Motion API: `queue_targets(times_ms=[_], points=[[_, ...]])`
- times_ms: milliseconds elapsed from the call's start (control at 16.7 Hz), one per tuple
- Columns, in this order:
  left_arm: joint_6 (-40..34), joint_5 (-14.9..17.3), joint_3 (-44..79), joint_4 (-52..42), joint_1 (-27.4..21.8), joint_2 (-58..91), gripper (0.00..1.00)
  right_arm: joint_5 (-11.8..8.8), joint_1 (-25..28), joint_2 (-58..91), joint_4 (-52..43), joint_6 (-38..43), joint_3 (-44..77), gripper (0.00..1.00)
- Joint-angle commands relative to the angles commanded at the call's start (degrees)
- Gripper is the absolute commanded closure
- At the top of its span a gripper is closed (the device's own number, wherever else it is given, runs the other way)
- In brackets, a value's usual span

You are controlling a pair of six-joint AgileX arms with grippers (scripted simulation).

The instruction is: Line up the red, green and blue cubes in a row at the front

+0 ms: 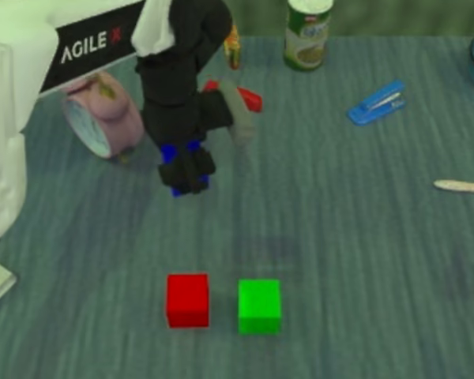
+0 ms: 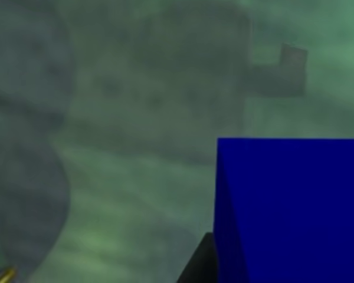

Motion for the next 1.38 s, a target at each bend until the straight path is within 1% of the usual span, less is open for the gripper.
queue_targets(times_ms=[300, 420, 600, 840, 960, 1020, 1140, 1380], points=[[0.0, 0.0, 0.1, -0.1, -0.4, 0.1, 1.0, 0.0, 0.0, 0.0, 0.0, 0.0, 0.0, 0.0], [-0.9, 0.0, 0.7, -0.5, -2.5, 0.1, 1.0, 0.0, 0.0, 0.0, 0.0, 0.0, 0.0, 0.0], [-3.9, 0.0, 1.9, -1.6, -9.4, 0.1, 1.0, 0.0, 0.0, 0.0, 0.0, 0.0, 0.0, 0.0], [-8.6, -0.1, 3.1, -3.5, -22.5, 0.0, 1.0, 0.0, 0.0, 0.0, 0.0, 0.0, 0.0, 0.0], [-10.5, -0.2, 3.6, -4.1, -27.0, -0.3, 1.0, 0.0, 0.0, 0.0, 0.0, 0.0, 0.0, 0.0], [-11.2, -0.2, 3.8, -4.2, -28.4, -0.5, 1.0, 0.0, 0.0, 0.0, 0.0, 0.0, 0.0, 0.0], [-11.7, -0.3, 3.8, -4.3, -29.2, -0.7, 1.0, 0.0, 0.0, 0.0, 0.0, 0.0, 0.0, 0.0], [-11.6, -0.2, 3.6, -4.0, -29.0, -0.4, 1.0, 0.0, 0.0, 0.0, 0.0, 0.0, 0.0, 0.0]])
